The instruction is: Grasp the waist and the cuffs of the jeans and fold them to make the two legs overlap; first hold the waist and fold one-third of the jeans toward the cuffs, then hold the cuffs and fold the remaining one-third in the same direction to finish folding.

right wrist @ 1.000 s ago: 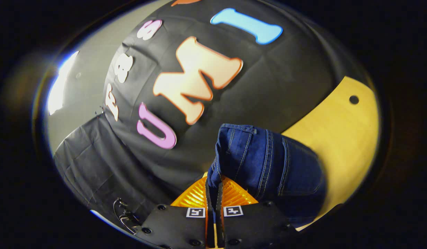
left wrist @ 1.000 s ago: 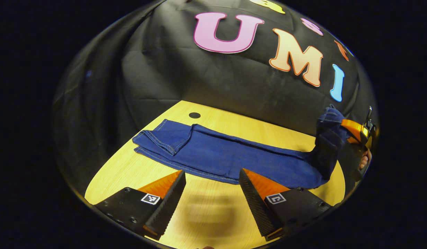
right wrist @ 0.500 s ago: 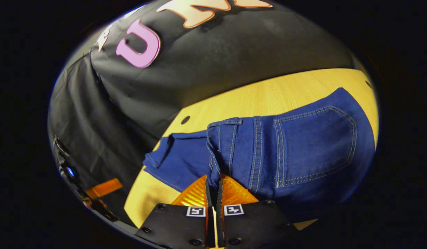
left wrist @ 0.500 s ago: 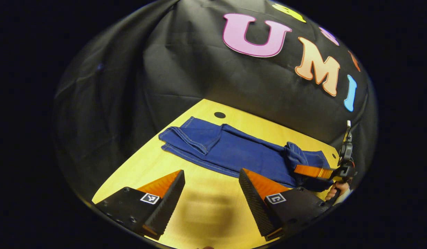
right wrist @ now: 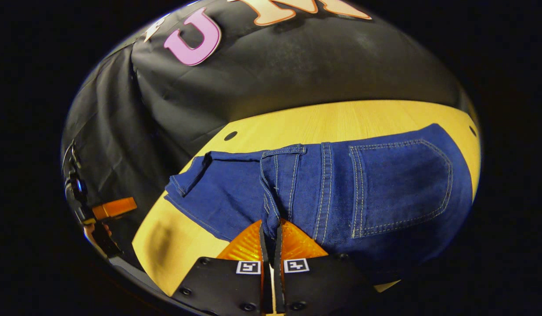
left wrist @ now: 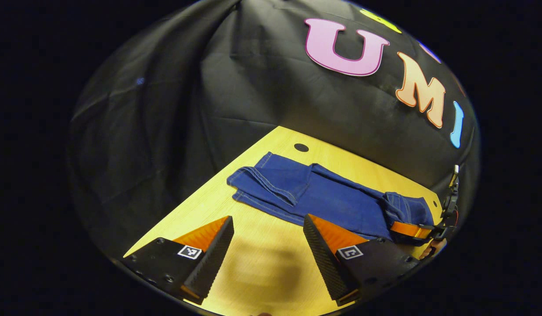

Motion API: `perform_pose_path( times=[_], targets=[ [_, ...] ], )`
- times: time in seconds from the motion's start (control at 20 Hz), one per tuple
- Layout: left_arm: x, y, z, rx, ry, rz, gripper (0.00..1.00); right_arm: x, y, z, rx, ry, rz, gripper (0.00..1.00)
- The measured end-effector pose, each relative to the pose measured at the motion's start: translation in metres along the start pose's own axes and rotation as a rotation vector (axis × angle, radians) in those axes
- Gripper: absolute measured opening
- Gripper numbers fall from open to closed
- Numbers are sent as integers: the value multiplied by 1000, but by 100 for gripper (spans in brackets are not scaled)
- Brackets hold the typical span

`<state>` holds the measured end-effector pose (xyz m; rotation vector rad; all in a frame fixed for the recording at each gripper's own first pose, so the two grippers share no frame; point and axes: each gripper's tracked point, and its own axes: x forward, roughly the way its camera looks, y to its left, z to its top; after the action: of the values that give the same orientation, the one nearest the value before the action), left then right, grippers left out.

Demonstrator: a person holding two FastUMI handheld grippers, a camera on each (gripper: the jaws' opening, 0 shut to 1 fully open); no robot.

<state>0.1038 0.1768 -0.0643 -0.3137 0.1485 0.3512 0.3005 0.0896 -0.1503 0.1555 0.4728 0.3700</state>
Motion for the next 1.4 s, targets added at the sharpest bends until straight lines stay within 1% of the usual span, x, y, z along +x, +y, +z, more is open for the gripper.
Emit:
perform_pose_path(
  times=[0.15, 0.2, 0.25, 0.3, 0.35, 0.45, 0.5, 0.55, 0.6, 0.65, 0.7, 0.75, 1.0, 1.1, 1.15, 1.2, 1.3, 1.35, 1.4],
  targets=[
    [28, 8, -3, -14, 28, 11, 96, -1, 0, 0, 13, 20, -14, 5],
    [38, 12, -3, -34, 36, 13, 96, -1, 2, 1, 29, 21, 2, 9],
    [46, 16, -3, -57, 43, 17, 96, -1, 12, 2, 50, 23, 36, 19],
    [55, 20, -3, -82, 47, 18, 96, -6, 25, 2, 73, 27, 86, 28],
    [61, 22, -1, -98, 47, 16, 95, -8, 33, 2, 77, 23, 100, 52],
    [73, 30, 3, -109, 46, 28, 95, -18, 29, 2, 36, 30, 62, 99],
    [78, 34, 5, -109, 51, 34, 95, -25, 29, 0, 32, 32, 58, 97],
    [85, 36, 3, -112, 60, 36, 95, -34, 30, 3, 37, 27, 55, 92],
    [90, 38, 1, -116, 66, 37, 95, -45, 26, 7, 50, 22, 42, 98],
    [93, 38, 0, -120, 76, 37, 95, -56, 19, 10, 70, 13, 27, 98],
    [95, 38, -1, -120, 84, 31, 95, -67, 11, 17, 88, -4, 8, 92],
    [97, 37, -3, -119, 90, 30, 95, -79, 0, 24, 102, -27, -20, 98],
    [103, 39, -9, -110, 110, 56, 95, -133, -75, 45, 145, -93, -201, 98],
    [104, 43, -11, -78, 115, 78, 93, -151, -104, 48, 171, -109, -267, 98],
    [106, 41, -14, -53, 121, 88, 89, -159, -115, 48, 190, -112, -292, 98],
    [107, 40, -18, -23, 131, 102, 89, -164, -126, 46, 208, -114, -313, 98],
    [108, 40, -20, 67, 148, 139, 88, -174, -144, 44, 235, -123, -349, 98],
    [109, 37, -22, 97, 143, 143, 87, -178, -150, 43, 246, -126, -362, 98],
    [112, 33, -21, 92, 131, 142, 86, -181, -155, 43, 256, -129, -368, 98]
  ],
)
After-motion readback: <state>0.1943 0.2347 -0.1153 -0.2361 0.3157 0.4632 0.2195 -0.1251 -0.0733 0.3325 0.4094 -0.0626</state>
